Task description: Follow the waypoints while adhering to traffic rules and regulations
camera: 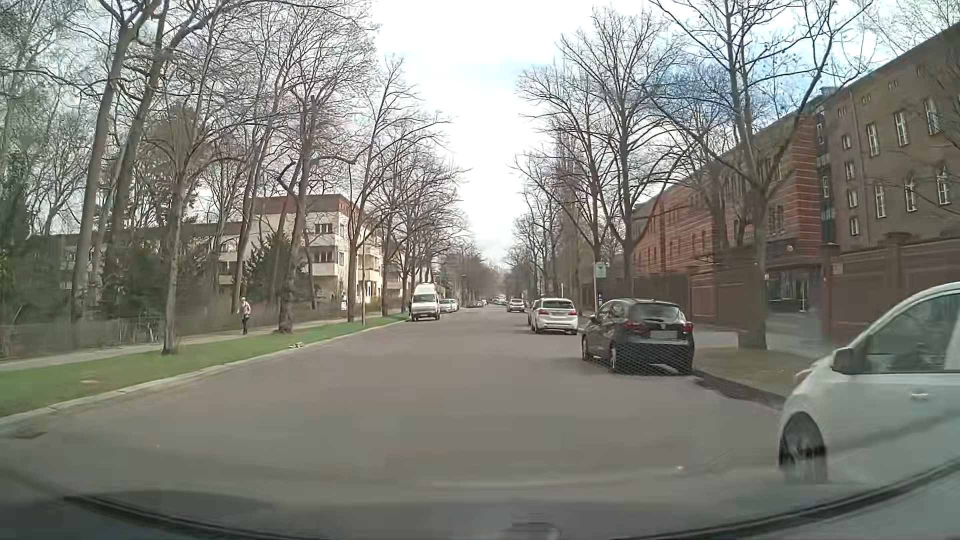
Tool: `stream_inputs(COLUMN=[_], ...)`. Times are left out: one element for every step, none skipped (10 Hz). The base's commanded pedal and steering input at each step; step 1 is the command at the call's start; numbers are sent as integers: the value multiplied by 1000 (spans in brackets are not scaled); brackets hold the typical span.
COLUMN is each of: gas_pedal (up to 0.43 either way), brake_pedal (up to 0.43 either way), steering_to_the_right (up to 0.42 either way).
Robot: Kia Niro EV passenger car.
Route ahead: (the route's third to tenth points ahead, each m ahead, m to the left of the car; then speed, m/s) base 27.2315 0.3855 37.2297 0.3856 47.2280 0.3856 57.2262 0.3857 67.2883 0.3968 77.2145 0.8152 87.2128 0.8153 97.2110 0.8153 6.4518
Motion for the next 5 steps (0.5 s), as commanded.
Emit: stream_inputs(gas_pedal=[0,0,0,0,0], brake_pedal=[0,0,0,0,0], steering_to_the_right=[5,5,5,5,5])
